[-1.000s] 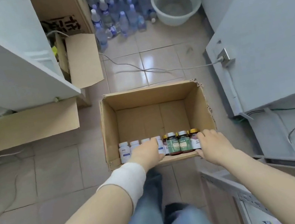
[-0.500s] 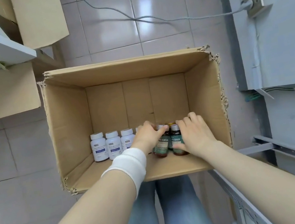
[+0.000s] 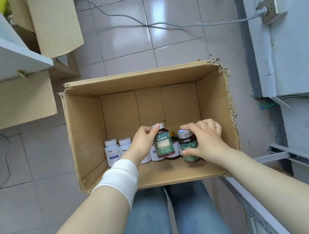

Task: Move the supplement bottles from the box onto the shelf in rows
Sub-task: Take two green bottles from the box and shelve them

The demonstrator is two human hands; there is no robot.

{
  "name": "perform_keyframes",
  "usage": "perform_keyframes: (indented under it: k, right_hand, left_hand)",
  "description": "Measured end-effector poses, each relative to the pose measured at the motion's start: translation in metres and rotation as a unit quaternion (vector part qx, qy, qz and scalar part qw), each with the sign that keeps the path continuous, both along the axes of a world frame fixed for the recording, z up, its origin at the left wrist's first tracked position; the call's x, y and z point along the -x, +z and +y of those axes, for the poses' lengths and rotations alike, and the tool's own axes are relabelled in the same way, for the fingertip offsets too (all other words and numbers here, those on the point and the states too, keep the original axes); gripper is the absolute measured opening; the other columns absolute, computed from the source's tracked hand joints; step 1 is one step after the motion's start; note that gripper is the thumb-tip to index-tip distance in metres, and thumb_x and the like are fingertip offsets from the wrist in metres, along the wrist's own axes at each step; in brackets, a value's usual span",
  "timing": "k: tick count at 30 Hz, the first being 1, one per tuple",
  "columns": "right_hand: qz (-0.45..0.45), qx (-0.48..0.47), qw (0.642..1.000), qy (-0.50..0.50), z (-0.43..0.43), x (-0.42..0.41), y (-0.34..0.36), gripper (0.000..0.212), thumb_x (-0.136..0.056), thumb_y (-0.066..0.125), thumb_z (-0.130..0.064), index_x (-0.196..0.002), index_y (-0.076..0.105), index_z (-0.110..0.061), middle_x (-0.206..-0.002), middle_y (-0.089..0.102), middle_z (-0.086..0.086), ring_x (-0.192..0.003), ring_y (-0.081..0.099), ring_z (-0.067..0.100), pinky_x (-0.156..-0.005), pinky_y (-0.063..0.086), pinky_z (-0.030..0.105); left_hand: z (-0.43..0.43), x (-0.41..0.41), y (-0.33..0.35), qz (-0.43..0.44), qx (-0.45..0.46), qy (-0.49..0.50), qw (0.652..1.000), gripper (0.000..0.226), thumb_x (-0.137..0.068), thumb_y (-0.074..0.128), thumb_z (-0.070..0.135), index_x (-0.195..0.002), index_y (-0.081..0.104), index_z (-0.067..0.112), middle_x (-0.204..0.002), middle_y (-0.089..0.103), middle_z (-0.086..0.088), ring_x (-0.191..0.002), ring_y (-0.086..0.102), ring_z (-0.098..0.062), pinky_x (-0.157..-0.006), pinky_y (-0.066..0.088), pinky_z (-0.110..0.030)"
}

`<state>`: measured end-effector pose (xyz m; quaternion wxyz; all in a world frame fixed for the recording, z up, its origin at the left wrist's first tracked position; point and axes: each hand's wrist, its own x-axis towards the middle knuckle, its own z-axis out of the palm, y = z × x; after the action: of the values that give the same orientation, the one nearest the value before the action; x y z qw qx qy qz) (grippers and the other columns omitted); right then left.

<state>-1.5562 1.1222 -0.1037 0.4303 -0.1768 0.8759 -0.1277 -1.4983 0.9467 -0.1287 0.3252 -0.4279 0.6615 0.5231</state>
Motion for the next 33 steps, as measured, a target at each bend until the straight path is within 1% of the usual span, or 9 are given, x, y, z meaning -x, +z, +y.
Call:
perform_keyframes:
  k: [3, 5, 11, 15, 20, 23, 26, 30, 33]
  right_hand:
    - [-0.058, 0.064, 0.985, -0.147, -0.006, 0.005, 0.042, 0.065, -0.075, 0.075, -0.029, -0.132, 0.043, -0.033, -0.121, 0.045, 0.001, -0.12, 0.039, 0.019, -0.106, 0.03, 0.034]
    - [-0.108, 0.121, 0.955, -0.248, -0.009, 0.006, 0.076, 0.066, -0.076, 0.075, -0.02, -0.133, 0.042, -0.032, -0.125, 0.043, 0.001, -0.112, 0.045, 0.014, -0.096, 0.042, 0.031]
    - [-0.119, 0.25, 0.844, -0.459, -0.027, -0.012, 0.176, 0.077, -0.077, 0.074, -0.006, -0.139, 0.033, -0.026, -0.118, 0.047, -0.003, -0.108, 0.051, 0.013, -0.09, 0.046, 0.027]
    - [-0.106, 0.345, 0.695, -0.622, -0.042, -0.055, 0.224, 0.061, -0.079, 0.067, -0.003, -0.135, 0.043, -0.006, -0.118, 0.058, 0.011, -0.103, 0.058, 0.021, -0.088, 0.052, 0.035]
    - [-0.102, 0.474, 0.475, -0.734, -0.062, -0.12, 0.263, 0.086, -0.051, 0.084, -0.029, -0.126, 0.052, -0.001, -0.113, 0.062, 0.017, -0.099, 0.06, 0.026, -0.08, 0.056, 0.035]
    - [-0.077, 0.538, 0.396, -0.74, -0.06, -0.158, 0.292, 0.057, -0.063, 0.073, -0.021, -0.115, 0.058, -0.001, -0.099, 0.068, 0.014, -0.088, 0.066, 0.022, -0.073, 0.058, 0.033]
    - [-0.026, 0.569, 0.37, -0.734, -0.045, -0.195, 0.318, 0.061, -0.058, 0.08, -0.025, -0.112, 0.059, -0.004, -0.095, 0.071, 0.013, -0.087, 0.069, 0.023, -0.075, 0.056, 0.037]
    - [0.068, 0.563, 0.372, -0.735, -0.013, -0.257, 0.356, 0.029, -0.077, 0.055, -0.015, -0.105, 0.061, -0.011, -0.088, 0.073, 0.005, -0.088, 0.066, 0.021, -0.075, 0.053, 0.034]
    - [0.14, 0.566, 0.336, -0.74, 0.013, -0.326, 0.379, 0.04, -0.069, 0.069, -0.021, -0.107, 0.062, -0.012, -0.096, 0.07, 0.009, -0.09, 0.066, 0.021, -0.077, 0.054, 0.033]
  left_hand:
    - [-0.017, 0.012, 0.042, 0.04, -0.036, 0.057, 0.997, 0.033, -0.094, 0.046, 0.046, -0.087, 0.049, 0.013, -0.092, 0.055, 0.002, -0.089, 0.056, -0.017, -0.093, 0.048, -0.04]
    - [-0.025, 0.021, 0.077, 0.061, -0.086, 0.103, 0.989, 0.036, -0.095, 0.044, 0.046, -0.098, 0.056, 0.011, -0.094, 0.064, -0.004, -0.086, 0.063, -0.016, -0.087, 0.051, -0.036]
    - [-0.045, 0.038, 0.178, 0.144, -0.158, 0.185, 0.959, 0.027, -0.095, 0.046, 0.044, -0.092, 0.058, 0.021, -0.082, 0.065, -0.001, -0.075, 0.063, -0.017, -0.089, 0.051, -0.045]
    - [-0.052, 0.025, 0.226, 0.154, -0.23, 0.143, 0.95, 0.034, -0.095, 0.042, 0.046, -0.109, 0.054, 0.017, -0.097, 0.069, -0.002, -0.076, 0.065, -0.017, -0.077, 0.055, -0.042]
    - [-0.045, 0.009, 0.275, 0.179, -0.269, 0.026, 0.946, 0.042, -0.096, 0.041, 0.045, -0.118, 0.051, 0.011, -0.091, 0.071, -0.004, -0.08, 0.065, -0.018, -0.077, 0.055, -0.038]
    - [-0.025, -0.004, 0.305, 0.183, -0.302, -0.036, 0.935, 0.04, -0.095, 0.043, 0.046, -0.113, 0.052, 0.011, -0.087, 0.07, -0.005, -0.07, 0.067, -0.016, -0.067, 0.057, -0.034]
    - [0.006, -0.022, 0.34, 0.188, -0.351, -0.094, 0.913, 0.043, -0.095, 0.045, 0.043, -0.113, 0.051, 0.005, -0.085, 0.068, -0.011, -0.063, 0.069, -0.016, -0.054, 0.057, -0.029]
    - [0.06, -0.062, 0.386, 0.23, -0.375, -0.193, 0.877, 0.032, -0.095, 0.045, 0.04, -0.099, 0.054, 0.009, -0.08, 0.067, -0.008, -0.059, 0.068, -0.013, -0.057, 0.056, -0.028]
    - [0.103, -0.107, 0.417, 0.259, -0.388, -0.284, 0.838, 0.029, -0.095, 0.046, 0.041, -0.092, 0.056, 0.014, -0.078, 0.069, -0.004, -0.059, 0.068, -0.012, -0.055, 0.056, -0.026]
